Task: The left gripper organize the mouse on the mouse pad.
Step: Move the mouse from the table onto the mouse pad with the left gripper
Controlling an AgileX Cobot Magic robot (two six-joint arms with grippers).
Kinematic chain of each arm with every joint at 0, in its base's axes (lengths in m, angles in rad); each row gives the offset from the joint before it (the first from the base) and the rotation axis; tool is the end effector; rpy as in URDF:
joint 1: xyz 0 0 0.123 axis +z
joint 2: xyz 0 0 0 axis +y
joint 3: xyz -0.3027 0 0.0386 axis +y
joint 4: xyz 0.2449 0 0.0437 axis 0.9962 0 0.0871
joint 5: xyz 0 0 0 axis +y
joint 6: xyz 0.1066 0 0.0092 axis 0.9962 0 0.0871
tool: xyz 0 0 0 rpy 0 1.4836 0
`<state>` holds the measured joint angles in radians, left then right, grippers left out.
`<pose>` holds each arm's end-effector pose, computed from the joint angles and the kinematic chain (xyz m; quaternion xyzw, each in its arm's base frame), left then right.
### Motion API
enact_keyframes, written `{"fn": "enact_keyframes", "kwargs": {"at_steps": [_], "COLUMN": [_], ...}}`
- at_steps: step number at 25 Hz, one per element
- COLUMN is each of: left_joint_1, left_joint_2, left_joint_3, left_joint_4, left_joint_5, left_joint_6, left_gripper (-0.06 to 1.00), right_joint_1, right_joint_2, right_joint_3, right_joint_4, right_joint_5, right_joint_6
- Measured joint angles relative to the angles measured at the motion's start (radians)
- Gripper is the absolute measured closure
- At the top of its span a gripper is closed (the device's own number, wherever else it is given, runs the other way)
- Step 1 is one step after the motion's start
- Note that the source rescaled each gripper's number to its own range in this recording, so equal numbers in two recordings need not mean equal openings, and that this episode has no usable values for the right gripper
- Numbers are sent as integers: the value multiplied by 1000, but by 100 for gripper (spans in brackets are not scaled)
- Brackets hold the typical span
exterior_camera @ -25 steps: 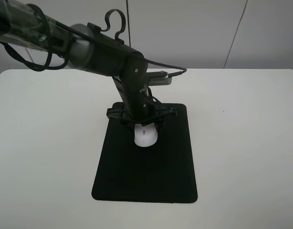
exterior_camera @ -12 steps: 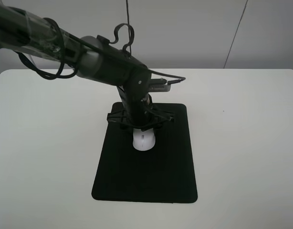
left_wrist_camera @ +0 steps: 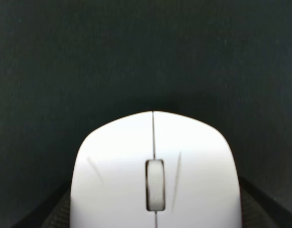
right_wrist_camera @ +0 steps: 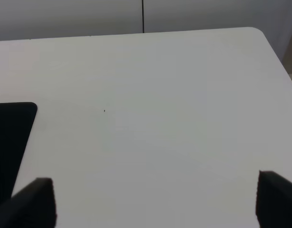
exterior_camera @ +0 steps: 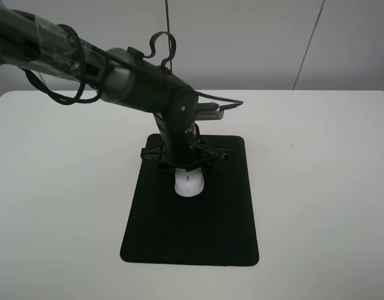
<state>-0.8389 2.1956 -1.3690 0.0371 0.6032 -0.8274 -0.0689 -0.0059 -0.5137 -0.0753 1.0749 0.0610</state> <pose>0.2894 -0.3188 0.0912 0.0197 0.9932 -0.0760 0.0856 -0.0172 -0.0059 0.2712 0.0573 0.8493 -0.0397 0.5233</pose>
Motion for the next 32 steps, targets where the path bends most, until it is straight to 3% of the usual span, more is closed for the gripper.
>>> {"fn": "enact_keyframes", "kwargs": {"at_steps": [32], "left_joint_1": [0], "left_joint_2": [11], "left_joint_3": [-7], "left_joint_4": [0], "left_joint_5": [1], "left_joint_6": [-2], "left_gripper": [93], "right_joint_1": [0], "right_joint_2": [0], "right_joint_3": [0], "right_joint_4": [0], "right_joint_5": [0], "right_joint_6": [0]}}
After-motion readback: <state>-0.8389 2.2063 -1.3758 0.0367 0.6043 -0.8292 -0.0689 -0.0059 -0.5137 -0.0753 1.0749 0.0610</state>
